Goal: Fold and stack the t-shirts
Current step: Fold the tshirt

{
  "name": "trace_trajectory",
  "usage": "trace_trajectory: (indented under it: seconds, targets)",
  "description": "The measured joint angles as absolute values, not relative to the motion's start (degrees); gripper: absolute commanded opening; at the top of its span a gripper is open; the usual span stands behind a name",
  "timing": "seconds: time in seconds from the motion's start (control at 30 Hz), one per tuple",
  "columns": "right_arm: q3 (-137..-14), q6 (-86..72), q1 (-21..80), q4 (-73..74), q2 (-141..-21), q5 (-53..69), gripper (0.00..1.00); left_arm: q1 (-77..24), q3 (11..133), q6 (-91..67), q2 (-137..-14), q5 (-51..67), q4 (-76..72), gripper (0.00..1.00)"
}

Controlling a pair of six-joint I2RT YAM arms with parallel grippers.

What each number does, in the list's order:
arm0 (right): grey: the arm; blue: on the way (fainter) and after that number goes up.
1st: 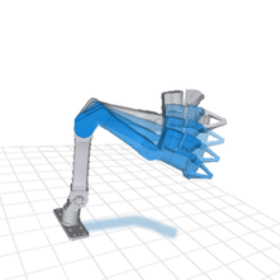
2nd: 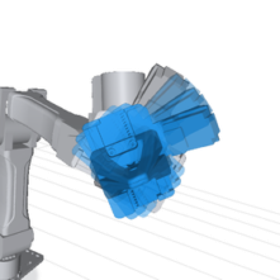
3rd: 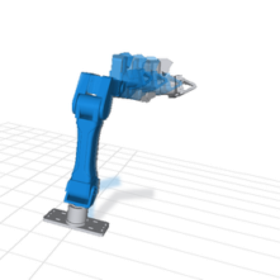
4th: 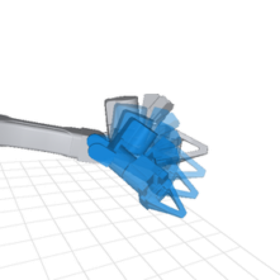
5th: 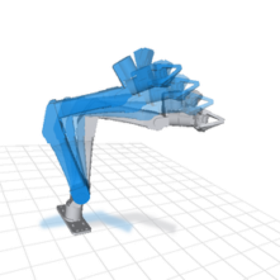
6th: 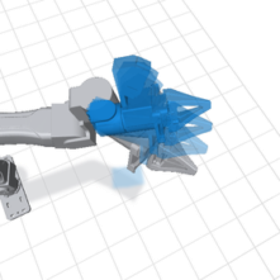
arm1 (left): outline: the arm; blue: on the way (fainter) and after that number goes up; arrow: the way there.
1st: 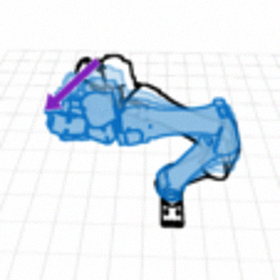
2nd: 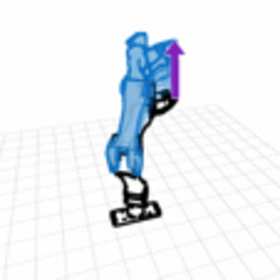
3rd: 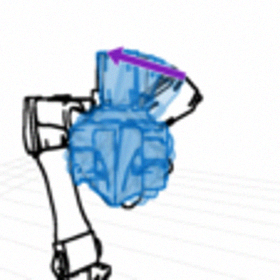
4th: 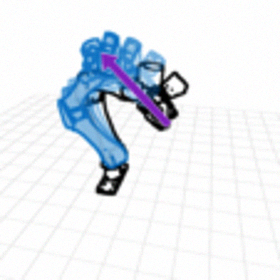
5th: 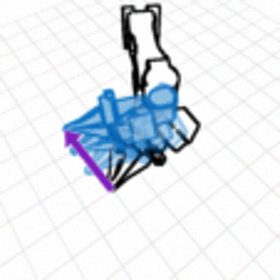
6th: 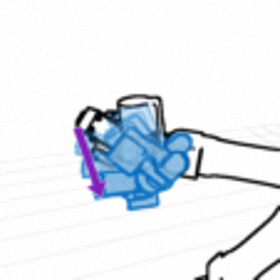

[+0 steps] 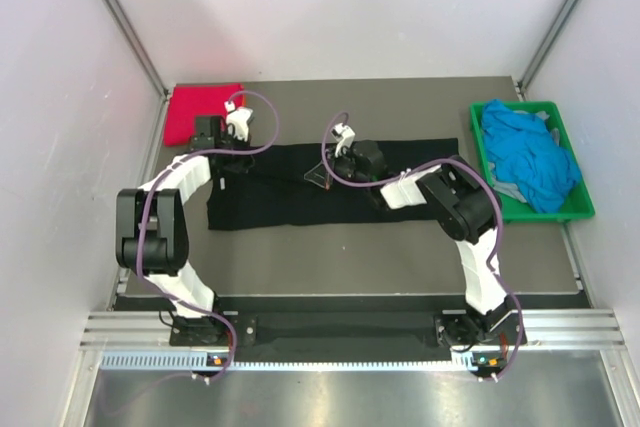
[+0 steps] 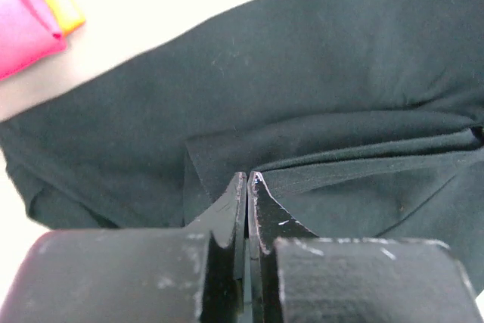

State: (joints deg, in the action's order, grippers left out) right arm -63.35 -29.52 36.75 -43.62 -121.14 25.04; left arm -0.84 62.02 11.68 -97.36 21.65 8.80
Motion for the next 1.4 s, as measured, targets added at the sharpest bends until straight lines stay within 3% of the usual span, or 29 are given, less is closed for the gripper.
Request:
trace_trajectory:
  seconds: [0.17,0.37,0.4,0.47,0.6,0.73,0.93,1.17,1.4]
  targets:
    - [-62.87,-29.32,37.5,-43.05,-120.9,25.12,0.01,-0.93,59.37,11.62,-94.76,19.77,9.74,0.0]
    - [-61.01,-29.08,39.09,-42.24,-120.36,25.19,0.1,-1.63,55.48,10.61,-93.69,16.82,10.76,0.0]
    - [-60.71,-29.1,39.22,-42.11,-120.25,25.23,0.18,-1.74,54.78,10.35,-93.58,16.16,10.81,0.07]
    - [-60.29,-29.17,39.31,-41.36,-119.85,25.41,0.24,-2.04,53.69,9.78,-93.08,14.52,10.81,0.15]
    - [-59.24,-29.36,39.33,-40.21,-118.13,25.63,0.33,-2.52,52.95,7.92,-91.0,11.4,10.83,0.2]
    - [-58.81,-30.06,39.4,-39.05,-115.55,25.5,0.34,-2.66,53.01,6.48,-87.55,7.92,10.76,0.27]
    - [-59.05,-31.14,39.66,-38.09,-114.65,24.53,0.22,-2.7,54.33,3.42,-86.24,9.47,10.04,0.24]
    - [-61.91,-33.17,40.47,-36.14,-116.55,23.14,0.22,-3.18,52.58,-1.13,-87.39,12.67,6.66,0.23]
    - [-62.41,-34.37,40.69,-34.26,-120.27,18.39,0.21,-3.38,52.8,-3.22,-96.57,11.11,3.68,0.2]
